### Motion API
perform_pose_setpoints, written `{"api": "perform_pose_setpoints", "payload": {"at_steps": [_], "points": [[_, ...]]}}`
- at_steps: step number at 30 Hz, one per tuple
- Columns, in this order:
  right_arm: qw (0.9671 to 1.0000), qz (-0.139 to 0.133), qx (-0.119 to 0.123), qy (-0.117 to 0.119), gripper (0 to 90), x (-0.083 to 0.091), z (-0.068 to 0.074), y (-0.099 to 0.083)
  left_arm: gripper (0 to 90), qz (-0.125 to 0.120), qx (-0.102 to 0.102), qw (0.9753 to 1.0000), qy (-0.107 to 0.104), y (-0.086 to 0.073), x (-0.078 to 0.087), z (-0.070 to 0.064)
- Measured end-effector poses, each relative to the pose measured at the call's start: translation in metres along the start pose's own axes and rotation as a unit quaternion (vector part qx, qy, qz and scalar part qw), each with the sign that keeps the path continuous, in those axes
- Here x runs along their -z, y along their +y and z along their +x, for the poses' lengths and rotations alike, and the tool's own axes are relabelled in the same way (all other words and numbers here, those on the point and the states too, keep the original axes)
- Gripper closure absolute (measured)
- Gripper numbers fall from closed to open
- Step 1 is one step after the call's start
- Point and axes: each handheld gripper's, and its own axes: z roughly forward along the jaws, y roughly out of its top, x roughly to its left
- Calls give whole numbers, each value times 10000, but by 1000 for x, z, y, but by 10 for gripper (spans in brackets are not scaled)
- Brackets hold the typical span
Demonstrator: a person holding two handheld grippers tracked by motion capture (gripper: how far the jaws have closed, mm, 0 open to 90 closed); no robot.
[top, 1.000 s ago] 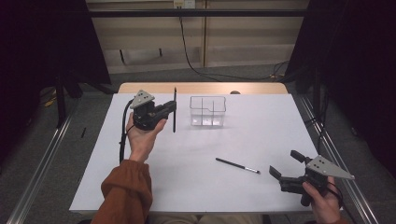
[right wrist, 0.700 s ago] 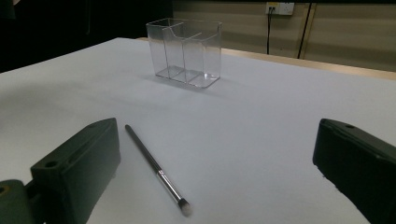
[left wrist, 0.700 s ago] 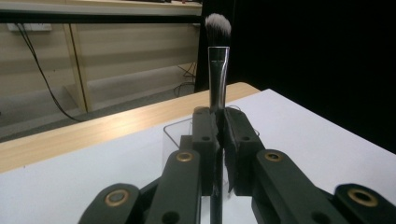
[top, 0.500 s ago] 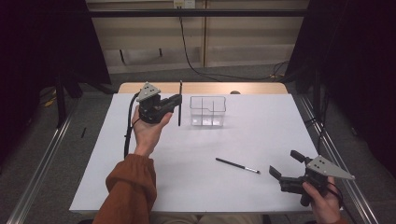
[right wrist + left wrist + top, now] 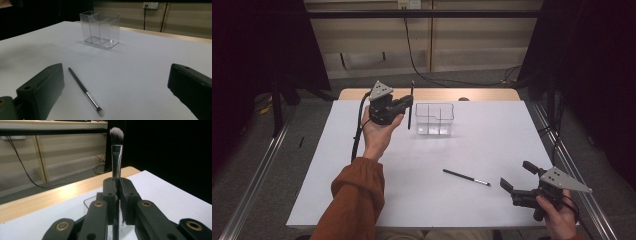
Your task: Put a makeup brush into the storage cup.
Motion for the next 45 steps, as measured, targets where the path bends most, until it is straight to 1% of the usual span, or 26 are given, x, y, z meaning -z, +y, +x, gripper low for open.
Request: {"api": "perform_pose_setpoints", "payload": {"at_steps": [1, 3, 5, 9, 12, 14, 17, 19, 20, 22, 24, 25, 26, 28, 30, 32, 34, 35, 36, 38, 43, 44, 45], "points": [[10000, -5, 4, -3, 2, 0, 0, 0, 838, 3, -45, 10000, 30, 2, -1, -1], [10000, -10, -2, 4, 2, 0, 0, 0, 837, -28, -66, 10000, -4, 5, -3, -2], [10000, -10, -17, 2, 2, 0, 0, 0, 838, -56, -125, 9999, 22, 9, -6, -3], [10000, -37, -47, 13, 2, 0, 0, 0, 838, -153, -108, 9998, -17, 14, -11, -3], [10000, -49, -49, 27, 1, 0, 0, 0, 838, -118, -70, 9999, -19, 16, -16, 0], [9999, -51, -89, 22, 1, 0, 0, 0, 838, -167, -44, 9999, 12, 18, -20, 2], [9999, -42, -90, 33, 2, -1, 0, 0, 838, -282, 82, 9996, -7, 20, -25, 6], [9999, -37, -92, 33, 2, -1, 0, -1, 838, -293, 80, 9995, 35, 20, -30, 7], [9999, -39, -92, 34, 2, -1, 0, -1, 838, -283, 125, 9995, 33, 20, -33, 7], [9999, -50, -88, 32, 2, -1, 0, -1, 838, -316, 49, 9994, 112, 20, -38, 7], [9999, -46, -90, 33, 2, -1, 0, -1, 838, -304, 5, 9995, 66, 20, -44, 6], [9999, -52, -95, 34, 2, -1, 0, -1, 838, -269, -76, 9995, 111, 20, -46, 5], [9999, -48, -105, 37, 2, -1, 0, -1, 838, -264, -25, 9996, 62, 21, -49, 4], [9999, -47, -96, 38, 2, -1, 0, -1, 838, -310, -19, 9995, 30, 22, -52, 3], [9999, -51, -94, 44, 2, -1, 0, -1, 838, -288, -106, 9995, 8, 23, -55, 1], [9999, -49, -93, 51, 2, -1, 0, -1, 837, -280, -160, 9995, 53, 24, -57, -1], [9999, -52, -110, 42, 2, -1, 0, -1, 838, -271, -171, 9995, 75, 23, -59, 0], [9999, -55, -95, 44, 2, 0, 0, -1, 838, -272, -134, 9995, 81, 23, -59, 1], [9999, -56, -94, 46, 1, 0, 0, -1, 838, -270, -50, 9996, 58, 23, -61, 2], [9999, -48, -121, 46, 2, -1, 0, -1, 838, -257, -92, 9995, 129, 21, -63, 3], [9999, -54, -128, 45, 2, -1, 0, -1, 838, -188, -16, 9997, 132, 16, -69, 6], [9999, -64, -138, 46, 2, -1, 0, -1, 838, -167, -49, 9997, 166, 15, -70, 6], [9999, -65, -142, 41, 2, -1, 0, -1, 838, -154, -25, 9998, 141, 13, -71, 6]]}}
